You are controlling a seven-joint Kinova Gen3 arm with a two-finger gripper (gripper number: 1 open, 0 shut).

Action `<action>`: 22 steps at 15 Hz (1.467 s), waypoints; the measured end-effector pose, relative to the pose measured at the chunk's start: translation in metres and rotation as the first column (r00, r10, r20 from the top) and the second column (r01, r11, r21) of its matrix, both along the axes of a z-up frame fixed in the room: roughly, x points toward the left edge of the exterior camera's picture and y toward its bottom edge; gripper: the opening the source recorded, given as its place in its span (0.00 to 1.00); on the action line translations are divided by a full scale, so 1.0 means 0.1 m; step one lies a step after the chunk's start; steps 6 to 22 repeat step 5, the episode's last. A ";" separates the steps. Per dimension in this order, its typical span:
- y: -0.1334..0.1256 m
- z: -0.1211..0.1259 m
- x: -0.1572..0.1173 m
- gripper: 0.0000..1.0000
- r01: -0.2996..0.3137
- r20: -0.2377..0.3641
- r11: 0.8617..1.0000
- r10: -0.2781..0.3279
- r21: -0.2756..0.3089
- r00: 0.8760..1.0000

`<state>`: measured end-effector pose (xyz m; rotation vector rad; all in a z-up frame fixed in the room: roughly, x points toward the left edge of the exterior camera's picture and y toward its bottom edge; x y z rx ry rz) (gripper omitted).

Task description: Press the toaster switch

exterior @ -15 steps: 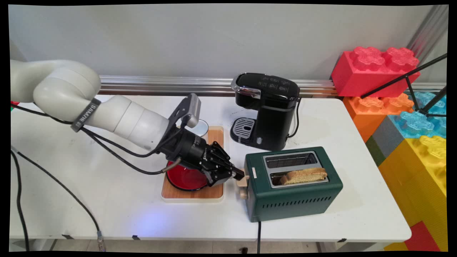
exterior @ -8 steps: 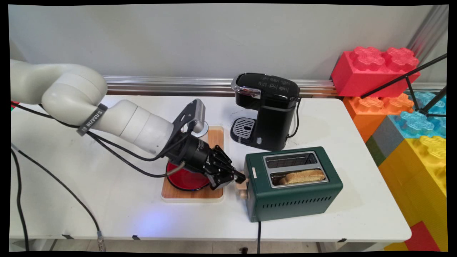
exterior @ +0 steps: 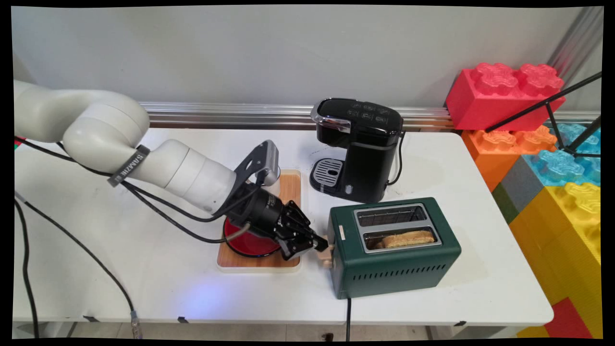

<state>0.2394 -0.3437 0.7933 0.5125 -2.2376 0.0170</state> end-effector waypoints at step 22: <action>-0.01 -0.02 0.02 0.00 0.000 0.016 1.000 0.000 0.003 1.000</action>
